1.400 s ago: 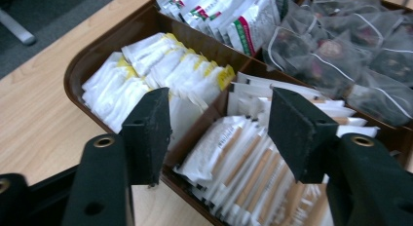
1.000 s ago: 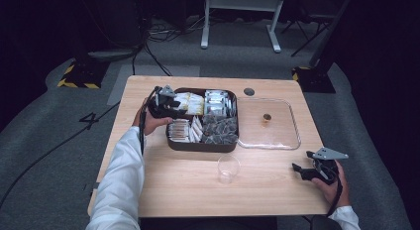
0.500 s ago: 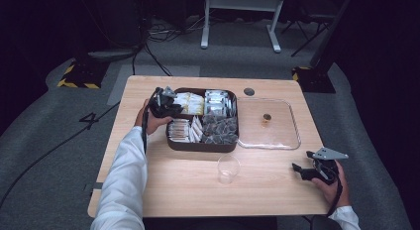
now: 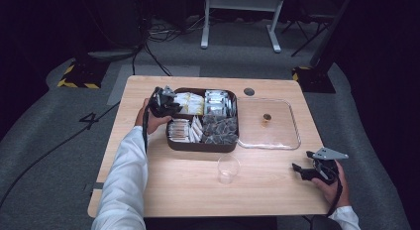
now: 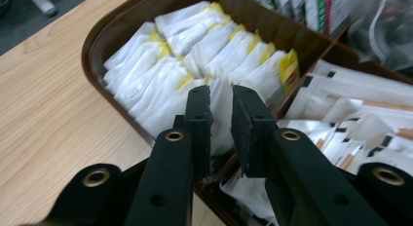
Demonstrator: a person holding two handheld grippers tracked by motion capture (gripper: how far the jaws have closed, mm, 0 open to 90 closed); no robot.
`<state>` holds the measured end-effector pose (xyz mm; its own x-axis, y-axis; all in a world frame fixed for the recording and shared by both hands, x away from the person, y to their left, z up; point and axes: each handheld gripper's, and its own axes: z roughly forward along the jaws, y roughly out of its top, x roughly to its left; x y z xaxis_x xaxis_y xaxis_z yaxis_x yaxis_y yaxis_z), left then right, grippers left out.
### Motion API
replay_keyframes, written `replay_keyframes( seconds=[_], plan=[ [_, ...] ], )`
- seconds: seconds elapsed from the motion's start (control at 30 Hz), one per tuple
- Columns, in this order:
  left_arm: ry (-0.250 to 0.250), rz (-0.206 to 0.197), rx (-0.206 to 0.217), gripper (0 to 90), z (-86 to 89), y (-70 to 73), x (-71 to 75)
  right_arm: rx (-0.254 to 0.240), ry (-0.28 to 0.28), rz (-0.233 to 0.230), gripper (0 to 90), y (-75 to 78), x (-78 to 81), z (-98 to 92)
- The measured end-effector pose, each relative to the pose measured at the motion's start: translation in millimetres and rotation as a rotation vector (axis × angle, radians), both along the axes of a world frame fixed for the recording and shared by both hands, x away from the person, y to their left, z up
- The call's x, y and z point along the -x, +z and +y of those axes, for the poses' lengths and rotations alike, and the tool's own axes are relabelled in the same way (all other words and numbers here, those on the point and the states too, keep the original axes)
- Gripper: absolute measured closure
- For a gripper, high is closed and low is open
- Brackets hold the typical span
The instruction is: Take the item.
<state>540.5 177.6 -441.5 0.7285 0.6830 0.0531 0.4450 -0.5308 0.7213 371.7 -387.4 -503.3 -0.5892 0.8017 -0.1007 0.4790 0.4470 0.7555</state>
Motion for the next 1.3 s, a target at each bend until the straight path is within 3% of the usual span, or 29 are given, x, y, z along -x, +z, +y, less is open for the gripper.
replay_keyframes(
  seconds=[0.1, 0.2, 0.33, 0.37, 0.4, 0.43, 0.53, 0.67, 0.7, 0.87, 0.97, 1.17, 1.3],
  plan=[
    [0.014, 0.005, -0.005, 55.7, -1.6, -0.1, -3.2, 0.0, 0.0, 0.0, 17.7, 0.0, 0.0, 0.0],
    [0.014, 0.009, -0.012, 50.9, -3.3, -1.3, -5.2, 0.0, 0.001, -0.001, 17.7, -0.1, -0.1, 0.0],
    [-0.009, 0.037, -0.023, 57.4, -8.6, -5.2, -7.5, 0.001, 0.001, -0.001, 17.7, -0.1, -0.1, 0.0],
    [-0.009, 0.037, -0.023, 64.2, -8.6, -5.2, -7.5, 0.0, 0.001, -0.001, 17.7, -0.1, -0.1, -0.1],
    [-0.02, 0.039, -0.031, 64.2, -10.1, -5.9, -7.3, 0.0, 0.001, -0.001, 17.7, -0.1, -0.1, -0.1],
    [-0.023, 0.038, -0.055, 73.3, -12.0, -6.7, -7.3, 0.0, 0.002, -0.001, 17.7, -0.1, -0.1, -0.1],
    [-0.034, 0.033, -0.082, 83.4, -15.4, -8.2, -6.8, 0.001, 0.002, -0.001, 17.7, 0.0, 0.1, 0.1],
    [-0.032, 0.03, -0.09, 87.7, -16.4, -7.5, -6.4, 0.001, 0.002, -0.001, 17.8, 0.0, 0.1, 0.1],
    [-0.023, 0.012, -0.083, 88.0, -14.8, -4.9, -6.1, 0.0, 0.002, 0.0, 17.7, 0.0, 0.1, 0.1],
    [-0.014, 0.001, -0.062, 88.3, -9.7, 2.7, -3.7, 0.001, 0.003, -0.001, 17.7, 0.0, 0.1, 0.1],
    [-0.009, -0.021, -0.009, 88.3, -2.4, 12.7, -0.1, 0.0, 0.002, -0.001, 17.7, -0.1, 0.0, 0.0],
    [-0.004, -0.052, 0.018, 88.4, 3.2, 24.1, 6.1, -0.001, 0.002, 0.001, 17.7, 0.0, -0.1, 0.0],
    [-0.007, -0.081, 0.06, 88.4, 7.5, 32.7, 13.2, 0.0, 0.002, 0.001, 17.7, 0.0, -0.1, -0.1]
  ],
)
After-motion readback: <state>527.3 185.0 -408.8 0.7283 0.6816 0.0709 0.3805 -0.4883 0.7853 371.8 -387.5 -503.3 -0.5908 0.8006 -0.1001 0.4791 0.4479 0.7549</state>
